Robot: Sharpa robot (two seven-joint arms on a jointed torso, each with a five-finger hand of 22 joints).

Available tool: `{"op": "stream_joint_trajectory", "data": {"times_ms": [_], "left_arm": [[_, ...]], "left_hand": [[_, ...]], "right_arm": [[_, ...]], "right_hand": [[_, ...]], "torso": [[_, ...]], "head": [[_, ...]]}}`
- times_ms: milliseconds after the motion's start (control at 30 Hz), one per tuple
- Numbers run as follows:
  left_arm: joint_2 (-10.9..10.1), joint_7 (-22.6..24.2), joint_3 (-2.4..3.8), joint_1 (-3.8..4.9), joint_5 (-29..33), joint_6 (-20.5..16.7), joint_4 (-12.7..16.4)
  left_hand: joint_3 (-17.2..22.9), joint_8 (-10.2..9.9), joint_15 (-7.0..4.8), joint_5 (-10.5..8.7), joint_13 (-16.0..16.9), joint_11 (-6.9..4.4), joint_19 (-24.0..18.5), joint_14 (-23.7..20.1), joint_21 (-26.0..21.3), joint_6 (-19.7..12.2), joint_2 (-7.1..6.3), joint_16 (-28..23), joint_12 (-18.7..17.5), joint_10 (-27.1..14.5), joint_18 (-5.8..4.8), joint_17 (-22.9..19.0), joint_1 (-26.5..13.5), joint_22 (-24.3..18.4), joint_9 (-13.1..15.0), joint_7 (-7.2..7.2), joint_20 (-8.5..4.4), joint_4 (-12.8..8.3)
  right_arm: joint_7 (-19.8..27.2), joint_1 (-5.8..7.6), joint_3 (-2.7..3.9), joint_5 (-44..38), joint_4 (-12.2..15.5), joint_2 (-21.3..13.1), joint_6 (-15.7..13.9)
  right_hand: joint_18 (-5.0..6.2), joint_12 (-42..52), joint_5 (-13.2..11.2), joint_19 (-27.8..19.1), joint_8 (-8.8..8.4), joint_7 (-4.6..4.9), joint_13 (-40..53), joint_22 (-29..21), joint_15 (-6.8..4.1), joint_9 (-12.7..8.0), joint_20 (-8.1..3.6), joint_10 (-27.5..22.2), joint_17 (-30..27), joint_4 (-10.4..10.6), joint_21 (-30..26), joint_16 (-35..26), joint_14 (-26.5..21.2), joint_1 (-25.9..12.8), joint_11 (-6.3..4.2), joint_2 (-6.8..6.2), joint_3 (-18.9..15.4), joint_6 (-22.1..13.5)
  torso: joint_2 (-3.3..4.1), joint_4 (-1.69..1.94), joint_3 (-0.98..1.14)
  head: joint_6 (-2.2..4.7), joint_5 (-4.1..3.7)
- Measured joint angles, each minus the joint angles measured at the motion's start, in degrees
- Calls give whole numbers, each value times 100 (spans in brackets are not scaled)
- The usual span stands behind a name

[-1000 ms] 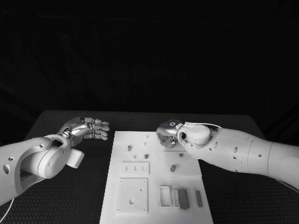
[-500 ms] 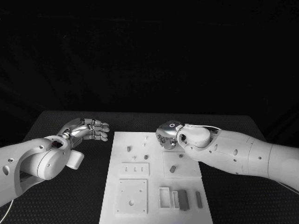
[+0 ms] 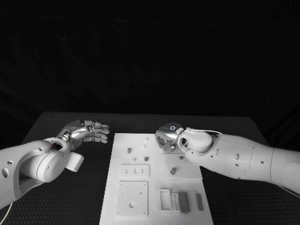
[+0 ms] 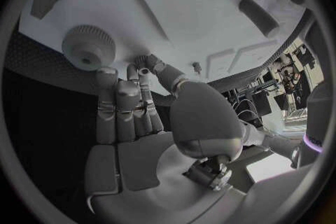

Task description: Assemble the parts on the task board

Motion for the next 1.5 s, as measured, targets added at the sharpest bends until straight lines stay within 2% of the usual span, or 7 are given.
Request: {"op": "stream_joint_trajectory", "data": {"times_ms": [467, 967, 1167, 1500], "left_arm": [[-4, 0, 1, 2, 0, 0, 11], [29, -2, 0, 18, 0, 0, 23], [49, -3, 0, 53, 0, 0, 22], [57, -3, 1, 85, 0, 0, 21]], "left_hand": [[0, 0, 0, 0, 0, 0, 20, 0, -22, 0, 0, 0, -23, 0, -18, 5, 0, 0, 0, 0, 20, 0], [0, 0, 0, 0, 0, 0, 20, 0, -22, 0, 0, -22, -24, 0, -25, 13, 0, 0, 0, 0, 20, 0], [0, 0, 0, 0, 0, 0, 20, 0, -22, 0, 0, -22, -24, 0, -30, 12, 0, 0, 0, 0, 20, 0], [0, -23, 0, 0, 1, 0, 20, 0, -22, 0, 0, -22, -45, 0, -40, 18, 0, 0, 0, 0, 20, 0]], "right_arm": [[-169, 49, 30, -32, 137, 94, -330], [-314, 88, 51, -49, -219, 522, -611], [-340, 93, 51, -49, -235, 566, -683], [-355, 98, 50, -48, -293, 683, -730]], "right_hand": [[0, 0, -1, -1, 28, -10, 17, -1, -2, 0, 1, 0, -10, -9, 24, 21, -1, 0, 0, 0, -9, 10], [-1, -1, -6, -21, 28, -30, 34, -1, -19, 0, -14, 0, -11, -16, 45, 20, -2, -1, 0, -1, -16, 29], [-1, -2, -7, -21, 27, -35, 25, -1, -22, 1, -14, 12, -16, -24, 45, 35, -1, -1, -12, -2, -24, 34], [0, -10, 1, -22, 25, -35, 32, -2, -22, 2, -12, 18, -16, -25, 45, 40, 0, -2, -18, -3, -25, 33]], "torso": [[15, -4, 2], [24, 1, -7], [27, 9, -10], [44, 6, -10]], "head": [[-2, 25], [-2, 9], [-20, -2], [-11, 35]]}}
